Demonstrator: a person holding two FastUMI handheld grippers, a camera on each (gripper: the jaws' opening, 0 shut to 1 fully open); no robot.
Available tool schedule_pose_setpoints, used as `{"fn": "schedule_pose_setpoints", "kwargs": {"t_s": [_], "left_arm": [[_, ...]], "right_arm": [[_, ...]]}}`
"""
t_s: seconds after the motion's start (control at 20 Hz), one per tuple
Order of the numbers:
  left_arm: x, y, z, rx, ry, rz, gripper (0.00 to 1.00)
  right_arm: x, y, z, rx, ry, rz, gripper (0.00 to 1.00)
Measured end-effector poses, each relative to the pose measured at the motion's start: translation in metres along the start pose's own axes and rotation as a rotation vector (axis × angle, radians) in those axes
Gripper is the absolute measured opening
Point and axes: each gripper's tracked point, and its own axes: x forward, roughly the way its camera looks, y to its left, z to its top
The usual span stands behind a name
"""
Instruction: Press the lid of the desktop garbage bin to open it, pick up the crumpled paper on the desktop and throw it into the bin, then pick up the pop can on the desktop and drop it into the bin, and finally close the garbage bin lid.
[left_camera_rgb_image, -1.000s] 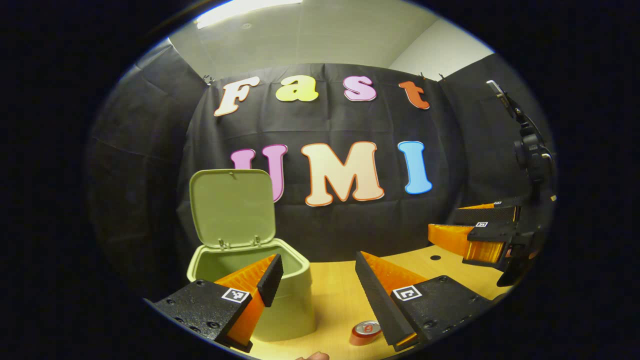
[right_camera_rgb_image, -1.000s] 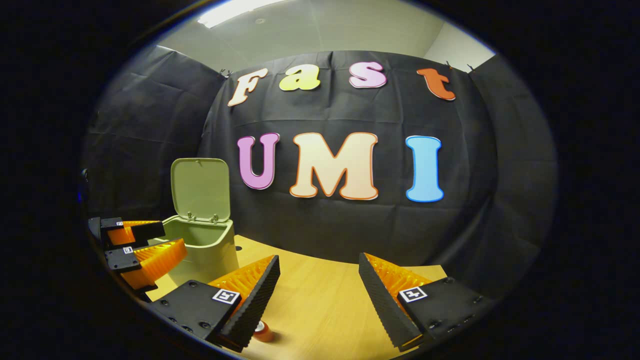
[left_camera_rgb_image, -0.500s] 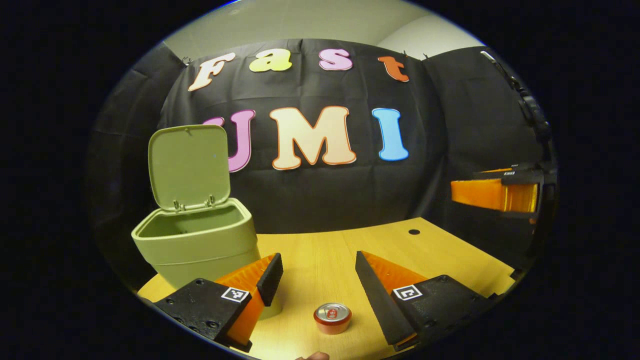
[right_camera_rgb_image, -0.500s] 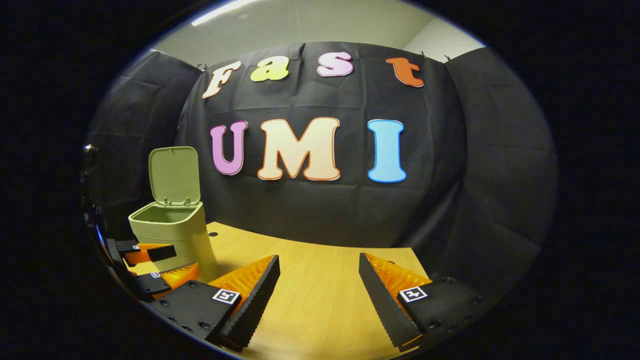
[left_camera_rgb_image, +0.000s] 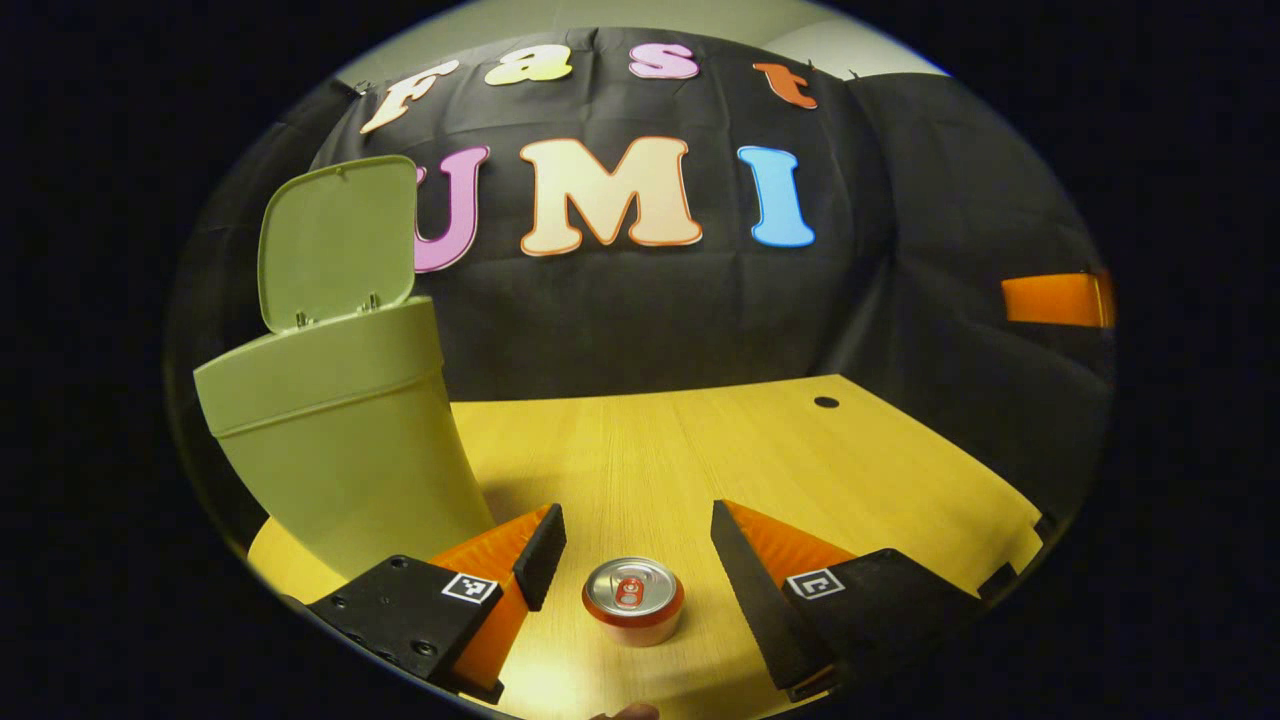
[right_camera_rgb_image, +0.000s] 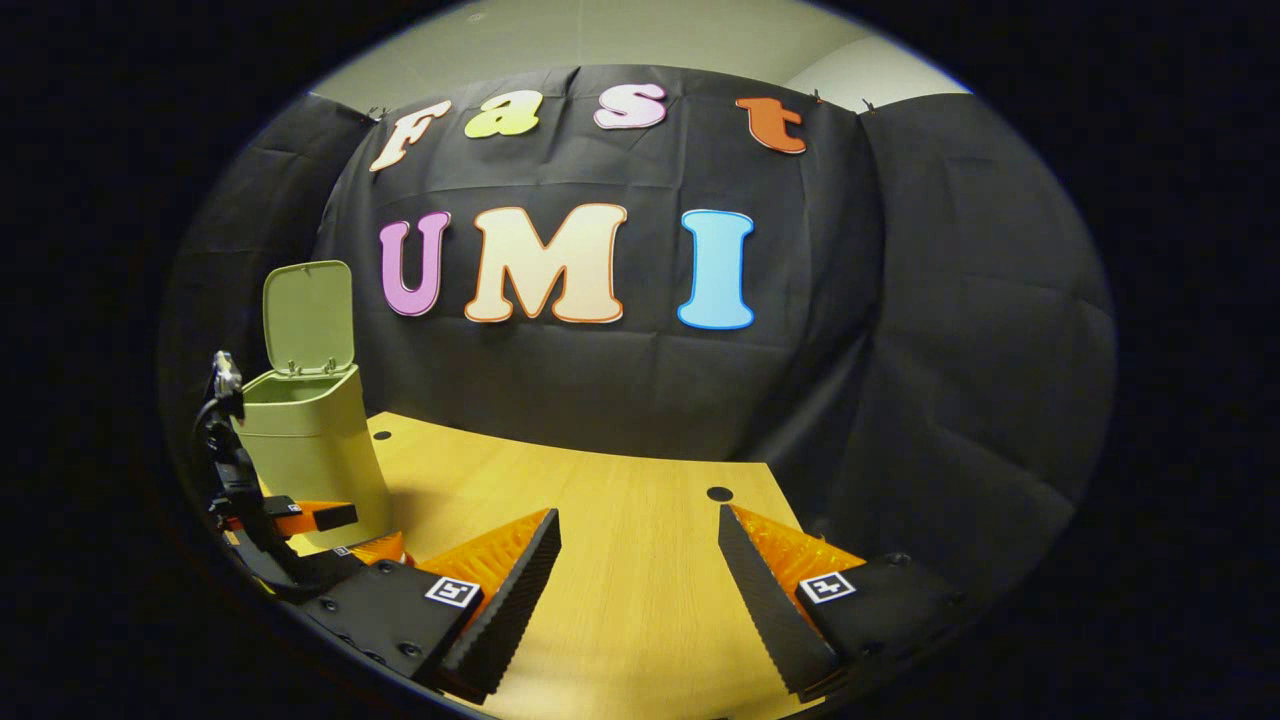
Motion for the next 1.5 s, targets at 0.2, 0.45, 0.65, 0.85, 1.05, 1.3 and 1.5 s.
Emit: {"fn": "schedule_pose_setpoints", "kwargs": {"t_s": [0.2, 0.45, 0.65, 0.85, 1.05, 1.3, 1.5], "left_arm": [[0.014, 0.0, -0.034, 0.005, 0.079, 0.006, 0.89], [0.023, 0.001, -0.064, 0.017, 0.15, 0.009, 0.89], [0.026, 0.003, -0.091, 0.019, 0.225, 0.002, 0.89], [0.022, -0.003, -0.097, -0.007, 0.257, -0.043, 0.82], [0.02, 0.002, -0.063, 0.025, 0.181, -0.04, 0.78], [0.015, 0.004, 0.017, 0.031, 0.04, -0.052, 0.78], [0.01, 0.012, 0.08, 0.02, -0.076, -0.051, 0.78]], "right_arm": [[-0.005, -0.011, -0.011, -0.009, 0.024, -0.026, 1.0], [-0.007, -0.012, -0.014, -0.017, 0.035, -0.032, 0.99], [-0.006, -0.006, -0.017, -0.032, 0.042, -0.024, 0.99], [-0.005, 0.0, -0.018, -0.046, 0.043, -0.009, 0.99], [-0.002, 0.006, -0.015, -0.038, 0.032, 0.003, 0.99], [0.0, 0.019, -0.016, -0.018, 0.023, 0.027, 0.99], [0.001, 0.026, -0.019, 0.003, 0.022, 0.047, 0.98]]}}
